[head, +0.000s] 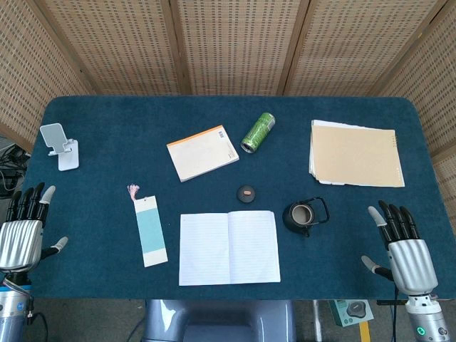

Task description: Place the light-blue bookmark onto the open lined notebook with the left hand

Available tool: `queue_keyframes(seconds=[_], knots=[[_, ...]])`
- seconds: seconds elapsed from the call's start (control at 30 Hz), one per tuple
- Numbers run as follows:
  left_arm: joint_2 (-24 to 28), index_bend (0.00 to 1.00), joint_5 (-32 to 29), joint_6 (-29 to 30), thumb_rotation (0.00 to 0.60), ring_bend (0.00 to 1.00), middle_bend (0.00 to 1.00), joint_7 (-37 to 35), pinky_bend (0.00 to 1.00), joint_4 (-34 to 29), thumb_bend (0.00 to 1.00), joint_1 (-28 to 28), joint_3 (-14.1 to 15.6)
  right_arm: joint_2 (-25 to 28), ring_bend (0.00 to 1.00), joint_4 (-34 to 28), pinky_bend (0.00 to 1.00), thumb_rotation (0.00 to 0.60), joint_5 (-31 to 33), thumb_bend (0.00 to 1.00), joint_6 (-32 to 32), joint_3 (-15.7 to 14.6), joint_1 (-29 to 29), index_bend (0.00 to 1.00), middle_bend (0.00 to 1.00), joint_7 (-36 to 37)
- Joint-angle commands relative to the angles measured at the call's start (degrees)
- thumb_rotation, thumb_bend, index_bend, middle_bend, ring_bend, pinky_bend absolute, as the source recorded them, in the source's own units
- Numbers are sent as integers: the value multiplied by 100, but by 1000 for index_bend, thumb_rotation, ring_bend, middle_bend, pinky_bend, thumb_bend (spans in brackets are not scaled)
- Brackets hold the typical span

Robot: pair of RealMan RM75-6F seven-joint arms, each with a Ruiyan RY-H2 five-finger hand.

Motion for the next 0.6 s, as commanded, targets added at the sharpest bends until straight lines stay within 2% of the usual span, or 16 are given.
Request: queue_keyframes(seconds=[0.03, 0.6], knots=[[-6, 0, 20, 5, 600, 0, 0, 3, 0, 2, 0, -3, 10, -4, 0, 5, 0, 600, 1, 86, -11, -4, 2, 0, 0, -7], [-44, 0, 106, -56, 600, 0, 0, -60, 0, 87, 0, -60, 44, 79, 0, -42, 0, 600, 41, 86, 36, 13, -30, 0, 0, 130]])
